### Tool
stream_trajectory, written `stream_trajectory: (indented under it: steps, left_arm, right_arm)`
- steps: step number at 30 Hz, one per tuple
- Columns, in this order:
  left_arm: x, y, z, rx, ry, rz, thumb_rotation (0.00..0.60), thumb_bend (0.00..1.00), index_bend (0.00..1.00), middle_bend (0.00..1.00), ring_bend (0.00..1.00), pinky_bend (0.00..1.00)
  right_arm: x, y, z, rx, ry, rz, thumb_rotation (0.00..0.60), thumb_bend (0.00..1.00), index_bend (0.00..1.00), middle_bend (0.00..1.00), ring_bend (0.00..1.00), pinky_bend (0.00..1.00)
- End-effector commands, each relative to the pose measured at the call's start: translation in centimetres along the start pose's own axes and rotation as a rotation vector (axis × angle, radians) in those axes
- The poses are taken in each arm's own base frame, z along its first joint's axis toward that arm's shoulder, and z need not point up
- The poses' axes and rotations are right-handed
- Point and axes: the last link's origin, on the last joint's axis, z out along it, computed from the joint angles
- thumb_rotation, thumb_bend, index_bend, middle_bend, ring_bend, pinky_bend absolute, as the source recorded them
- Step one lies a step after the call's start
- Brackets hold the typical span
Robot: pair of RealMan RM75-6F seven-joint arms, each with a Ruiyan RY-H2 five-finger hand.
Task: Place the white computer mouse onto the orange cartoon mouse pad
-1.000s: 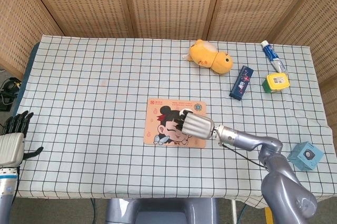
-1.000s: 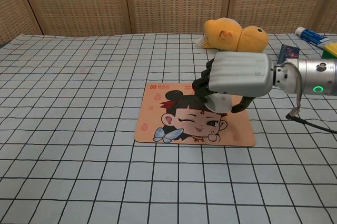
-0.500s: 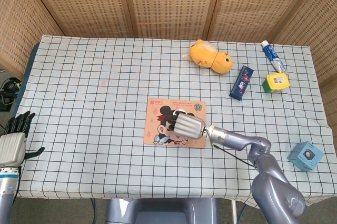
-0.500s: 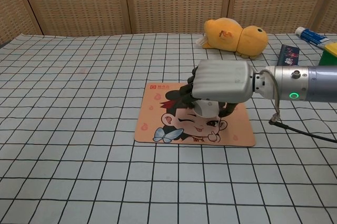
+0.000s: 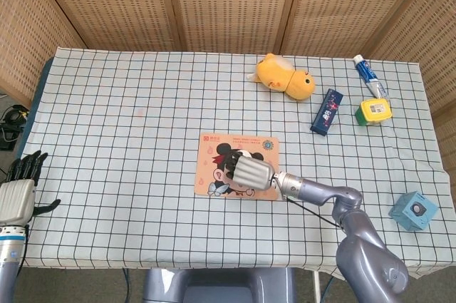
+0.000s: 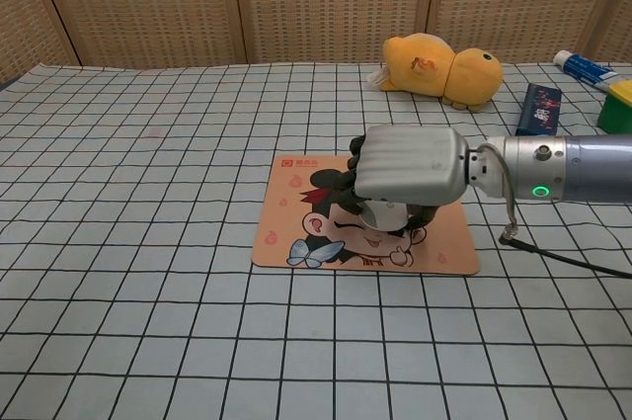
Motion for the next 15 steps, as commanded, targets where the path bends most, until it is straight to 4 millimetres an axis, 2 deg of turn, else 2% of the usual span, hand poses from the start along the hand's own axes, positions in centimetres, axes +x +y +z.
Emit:
stream_trajectory:
  steps: [1,5,7,11,15]
  left_arm:
    - [0.03,0.00,-0.02,0.000,0.001,-0.001,0.600,0.00,0.00,0.00,0.00,0.00]
    - [0.11,0.02,-0.06,-0.002,0.003,-0.003,0.600,0.00,0.00,0.00,0.00,0.00]
    - [0.18,0.03,-0.10,-0.002,0.006,-0.004,0.600,0.00,0.00,0.00,0.00,0.00]
    - [0.36,0.09,-0.18,-0.005,0.013,-0.006,0.600,0.00,0.00,0.00,0.00,0.00]
    - [0.47,0.14,-0.24,-0.007,0.018,-0.009,0.600,0.00,0.00,0.00,0.00,0.00]
  right_arm:
    - [-0.05,-0.21,0.07,0.001,-0.001,-0.007,0.600,0.11,0.64,0.41,0.29,0.23]
    - [-0.05,-0.44,0.11,0.007,0.001,-0.025,0.600,0.11,0.53,0.23,0.08,0.08]
    - [-0.08,-0.54,0.10,0.006,0.001,-0.029,0.600,0.11,0.48,0.16,0.02,0.01]
    - [-0.07,-0.70,0.02,0.006,0.005,-0.033,0.600,0.11,0.39,0.09,0.00,0.00]
    - [-0.03,-0.63,-0.19,-0.001,0.011,-0.040,0.600,0.11,0.36,0.07,0.00,0.00]
